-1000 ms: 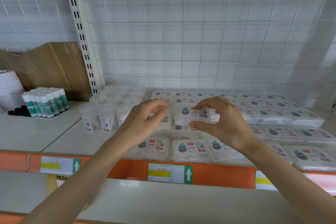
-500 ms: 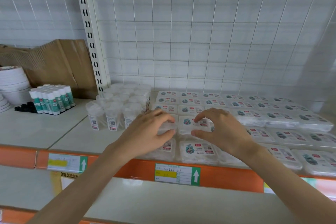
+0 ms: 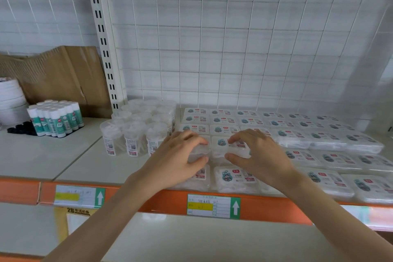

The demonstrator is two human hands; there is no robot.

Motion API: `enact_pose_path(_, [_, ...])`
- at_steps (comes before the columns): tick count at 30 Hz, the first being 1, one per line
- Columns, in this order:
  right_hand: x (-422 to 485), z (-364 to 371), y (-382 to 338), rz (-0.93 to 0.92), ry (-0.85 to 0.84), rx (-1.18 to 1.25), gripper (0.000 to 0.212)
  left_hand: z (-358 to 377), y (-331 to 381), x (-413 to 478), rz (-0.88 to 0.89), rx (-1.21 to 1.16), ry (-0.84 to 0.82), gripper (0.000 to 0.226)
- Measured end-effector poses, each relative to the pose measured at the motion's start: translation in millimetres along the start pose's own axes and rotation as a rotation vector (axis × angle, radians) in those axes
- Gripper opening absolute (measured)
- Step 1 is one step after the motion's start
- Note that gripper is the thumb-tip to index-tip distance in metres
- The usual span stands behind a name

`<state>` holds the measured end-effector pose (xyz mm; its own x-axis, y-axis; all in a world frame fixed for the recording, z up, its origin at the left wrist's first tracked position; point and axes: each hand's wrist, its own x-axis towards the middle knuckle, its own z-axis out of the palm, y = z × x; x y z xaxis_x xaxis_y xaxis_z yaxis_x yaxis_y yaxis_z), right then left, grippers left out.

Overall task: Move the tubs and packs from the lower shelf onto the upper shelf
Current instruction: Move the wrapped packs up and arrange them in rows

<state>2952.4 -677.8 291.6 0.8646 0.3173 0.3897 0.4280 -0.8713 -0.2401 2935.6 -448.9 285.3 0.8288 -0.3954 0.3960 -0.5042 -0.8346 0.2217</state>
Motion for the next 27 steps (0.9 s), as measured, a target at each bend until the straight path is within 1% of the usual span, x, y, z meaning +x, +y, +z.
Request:
enact_pose_path(4, [-4.1, 1.5, -11.3, 0.012, -0.038, -0.079, 0.053, -3.0, 1.3, 0.9, 0.0, 0.009, -0.007, 0.045])
enact_pose_path(12, [-18.0, -1.9, -34.5, 0.039, 0.031, -0.114, 0.062, -11.3, 6.8, -7.0, 0.054, 0.059, -0.014, 0.056])
enact_pose_path(17, [-33.1, -2.7, -42.7, 0.066, 0.022, -0.114, 0.065, -13.6, 11.6, -17.5, 0.066, 0.065, -0.013, 0.058])
enact_pose_path(20, [-45.1, -5.2, -44.8, 0.067, 0.046, -0.095, 0.063, -14.5, 20.0, -24.1, 0.069, 0.061, 0.023, 0.058])
enact_pose_path(27, [-84.9, -31.4, -34.7, 0.05, 0.059, -0.108, 0.061, -17.8, 67.8, -44.0, 0.049, 0.044, 0.053, 0.058])
